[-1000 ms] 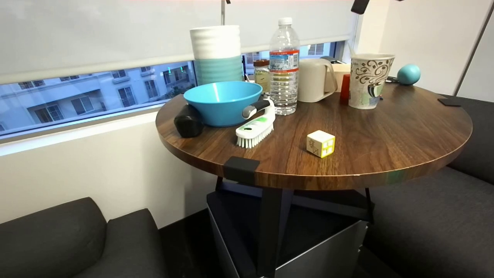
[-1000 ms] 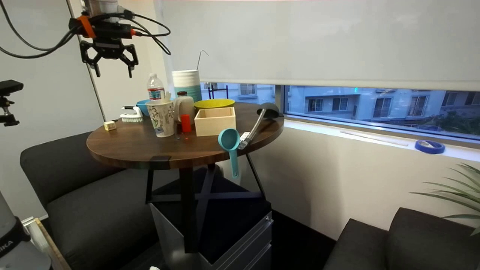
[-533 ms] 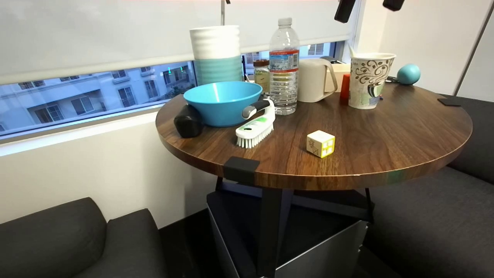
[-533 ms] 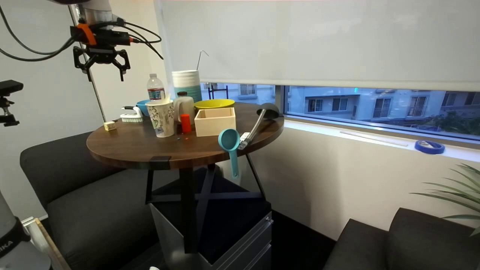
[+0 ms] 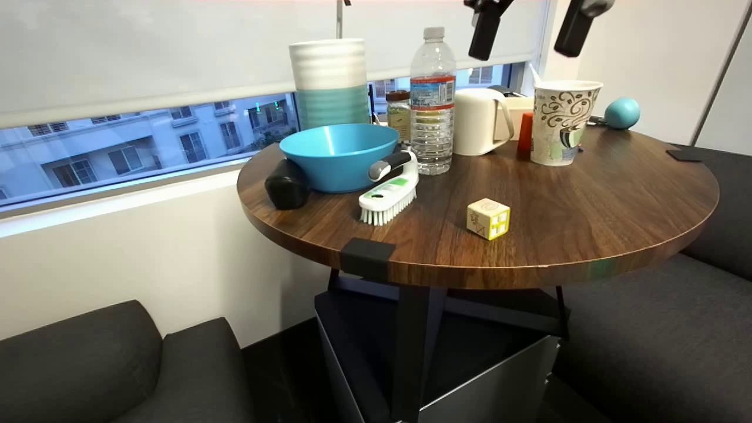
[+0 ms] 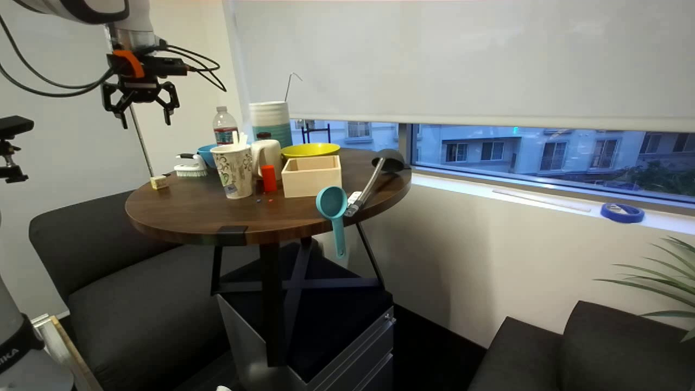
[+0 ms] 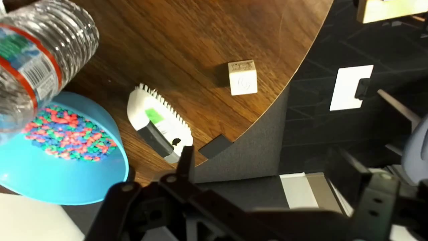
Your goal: Pick up the brush and sweep the small blue and orange things off of the table
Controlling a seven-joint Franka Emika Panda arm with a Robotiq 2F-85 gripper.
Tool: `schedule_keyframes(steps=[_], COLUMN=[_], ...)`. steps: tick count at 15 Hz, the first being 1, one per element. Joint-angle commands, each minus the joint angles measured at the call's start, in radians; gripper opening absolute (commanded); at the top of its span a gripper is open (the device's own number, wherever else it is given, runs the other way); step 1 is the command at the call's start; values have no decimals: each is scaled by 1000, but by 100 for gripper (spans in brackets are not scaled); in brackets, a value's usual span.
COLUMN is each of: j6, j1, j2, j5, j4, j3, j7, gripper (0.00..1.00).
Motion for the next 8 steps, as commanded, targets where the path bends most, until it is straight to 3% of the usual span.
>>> schedule_keyframes(steps=[1, 8], j6=[99, 238], j1=[6, -1], j2=[76, 209], j5=[12, 2], j4=[7, 23], j3=[49, 96], j7=[-77, -162], gripper=[100, 100])
